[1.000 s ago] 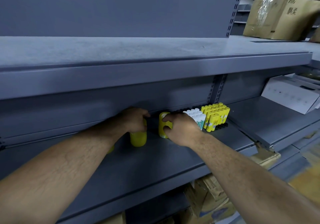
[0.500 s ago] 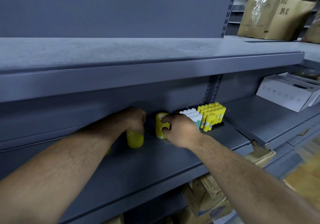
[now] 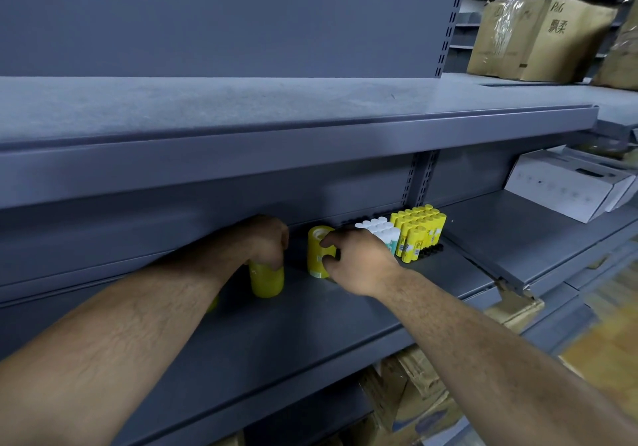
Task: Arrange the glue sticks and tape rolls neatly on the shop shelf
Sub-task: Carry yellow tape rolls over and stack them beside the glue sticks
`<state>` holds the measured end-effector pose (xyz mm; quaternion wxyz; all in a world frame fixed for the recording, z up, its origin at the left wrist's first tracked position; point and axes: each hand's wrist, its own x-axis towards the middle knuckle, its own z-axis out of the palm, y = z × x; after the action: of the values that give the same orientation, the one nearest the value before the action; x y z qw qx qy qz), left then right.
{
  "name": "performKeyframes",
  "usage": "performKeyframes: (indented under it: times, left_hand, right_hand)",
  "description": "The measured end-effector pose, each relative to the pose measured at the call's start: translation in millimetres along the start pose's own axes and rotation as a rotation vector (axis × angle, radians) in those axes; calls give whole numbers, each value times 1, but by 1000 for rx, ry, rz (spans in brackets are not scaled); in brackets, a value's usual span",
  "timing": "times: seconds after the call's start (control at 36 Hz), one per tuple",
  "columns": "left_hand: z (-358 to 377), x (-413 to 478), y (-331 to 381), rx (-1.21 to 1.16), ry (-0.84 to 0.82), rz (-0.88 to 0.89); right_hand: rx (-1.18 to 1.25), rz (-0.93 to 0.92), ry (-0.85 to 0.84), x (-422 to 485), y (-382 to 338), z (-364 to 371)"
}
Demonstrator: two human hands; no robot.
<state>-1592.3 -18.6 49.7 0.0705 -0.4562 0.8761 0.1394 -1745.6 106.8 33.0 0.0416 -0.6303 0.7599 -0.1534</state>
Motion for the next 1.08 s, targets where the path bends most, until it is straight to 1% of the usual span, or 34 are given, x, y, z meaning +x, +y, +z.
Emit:
performKeyframes:
  times: [0.28, 0.56, 0.78, 0.94, 1.08]
  left_hand:
    - [-3, -2, 4, 42, -26, 0]
    - [4, -1, 2, 50, 17, 33]
    - [9, 1, 0, 97, 85, 42]
    - [7, -1, -2, 54, 85, 54]
    - [10, 4, -6, 16, 84, 30]
  right_hand:
    - [-22, -10, 8, -3, -2, -2]
    - [-23, -11, -1, -3, -4, -4]
    - [-36, -17, -10, -4, -6, -1]
    - [-20, -28, -19, -4, -6, -2]
    - [-6, -45, -6, -5, -8, -3]
